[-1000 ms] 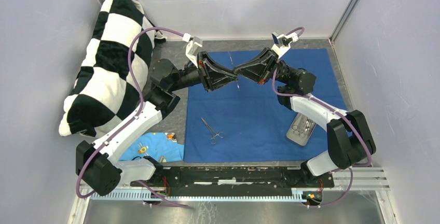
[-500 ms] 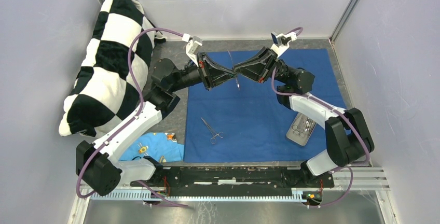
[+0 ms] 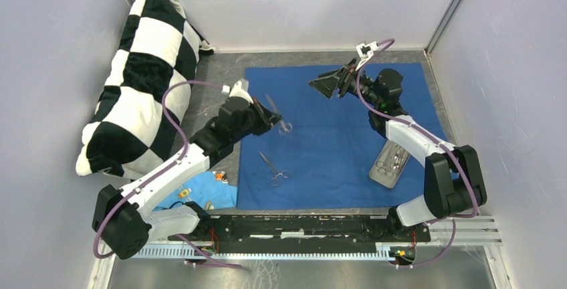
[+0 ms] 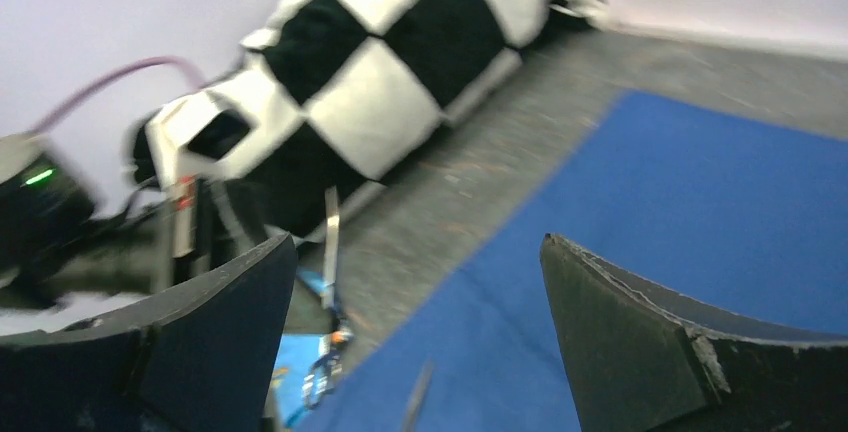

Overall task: Open and lay out the surgical kit
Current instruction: Place the medical item in the surgical kit.

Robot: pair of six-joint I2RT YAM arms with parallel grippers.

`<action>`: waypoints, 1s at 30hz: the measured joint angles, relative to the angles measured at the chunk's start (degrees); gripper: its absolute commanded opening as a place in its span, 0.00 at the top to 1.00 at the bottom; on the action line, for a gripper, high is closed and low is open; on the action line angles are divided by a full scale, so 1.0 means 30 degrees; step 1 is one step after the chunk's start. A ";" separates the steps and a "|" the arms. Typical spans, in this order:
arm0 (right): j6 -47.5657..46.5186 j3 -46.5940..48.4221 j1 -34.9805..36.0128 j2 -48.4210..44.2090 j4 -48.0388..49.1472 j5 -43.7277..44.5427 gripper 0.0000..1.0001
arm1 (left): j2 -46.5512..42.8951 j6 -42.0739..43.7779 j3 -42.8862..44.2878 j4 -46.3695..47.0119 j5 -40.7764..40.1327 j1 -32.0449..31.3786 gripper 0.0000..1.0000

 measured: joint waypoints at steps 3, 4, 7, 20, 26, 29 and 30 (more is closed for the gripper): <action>-0.2878 -0.0036 -0.0204 0.0000 -0.3716 0.1712 0.02 | 0.0466 -0.2572 -0.0364 -0.2659 -0.3016 -0.1494 0.98; -0.3599 -0.0138 -0.0211 0.0000 -0.4583 0.2215 0.02 | 0.0845 -0.3461 -0.0350 -0.3344 -0.3723 -0.2040 0.98; -0.5581 -0.0925 -0.0204 -0.0007 -0.6302 0.3687 0.03 | 0.2878 -0.6397 0.0015 -0.5544 -0.5260 -0.3432 0.98; -0.8881 -0.4138 -0.0197 -0.0838 -0.7315 0.5442 0.02 | 1.0324 -1.2743 0.3993 -1.1089 -0.7227 -0.5056 0.98; -0.9085 -0.4138 -0.0146 -0.1042 -0.6659 0.5588 0.02 | 1.0637 -1.3712 0.4138 -1.1533 -0.7322 -0.5056 0.98; -0.9136 -0.4138 -0.0146 -0.1042 -0.6630 0.5617 0.02 | 1.0724 -1.3945 0.4138 -1.1548 -0.7176 -0.5056 0.98; -0.9158 -0.4138 -0.0146 -0.1042 -0.6630 0.5668 0.02 | 1.0724 -1.3952 0.4138 -1.1548 -0.7067 -0.5056 0.98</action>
